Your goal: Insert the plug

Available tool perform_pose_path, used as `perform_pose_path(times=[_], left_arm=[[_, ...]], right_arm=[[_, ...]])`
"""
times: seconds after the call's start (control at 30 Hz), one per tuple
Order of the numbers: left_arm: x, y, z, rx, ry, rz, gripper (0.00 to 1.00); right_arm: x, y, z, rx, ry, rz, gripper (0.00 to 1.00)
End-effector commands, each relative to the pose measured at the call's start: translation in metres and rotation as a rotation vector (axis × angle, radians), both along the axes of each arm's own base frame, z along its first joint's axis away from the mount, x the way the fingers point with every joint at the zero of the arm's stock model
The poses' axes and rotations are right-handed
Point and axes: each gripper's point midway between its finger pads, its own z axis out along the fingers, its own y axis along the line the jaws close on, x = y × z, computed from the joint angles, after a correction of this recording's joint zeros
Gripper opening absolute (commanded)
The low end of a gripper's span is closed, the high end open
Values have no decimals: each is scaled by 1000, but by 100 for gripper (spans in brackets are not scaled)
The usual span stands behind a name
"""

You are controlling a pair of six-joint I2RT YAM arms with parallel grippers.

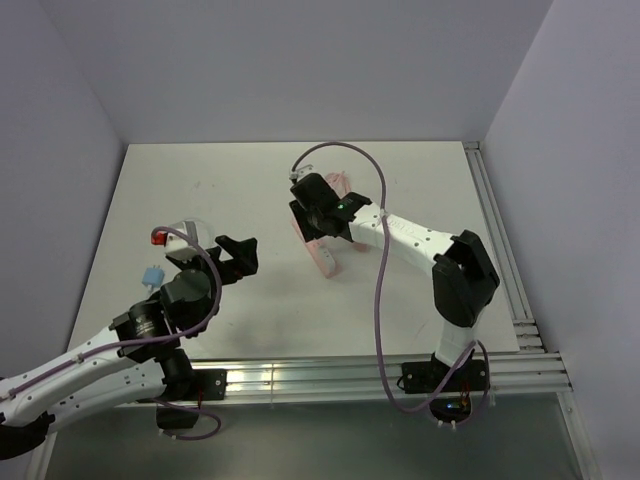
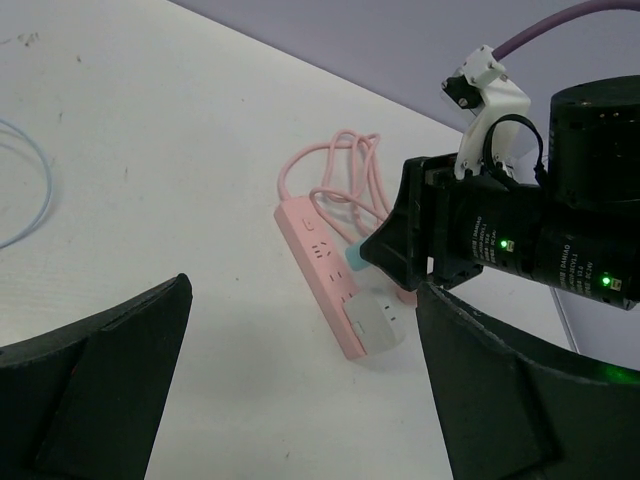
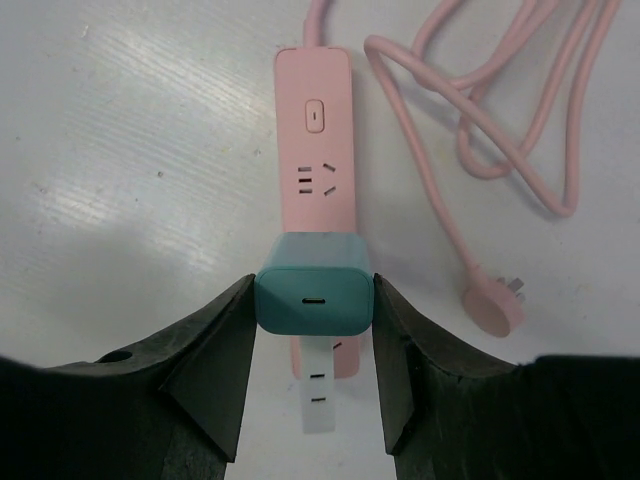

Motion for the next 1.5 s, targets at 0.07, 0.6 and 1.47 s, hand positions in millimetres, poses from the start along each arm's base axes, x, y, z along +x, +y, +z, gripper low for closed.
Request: perform_pose_path(times=[0.07, 0.6, 1.47], left_arm=[[3, -6, 8, -33, -15, 5, 99], [1, -9, 7, -38, -61, -45, 99], [5, -21, 8, -19, -48, -71, 99]], right_arm=[[33, 14, 23, 26, -108, 0, 0], [22, -5, -12, 103, 45, 27, 0], [10, -13, -36, 48, 89, 12, 0]])
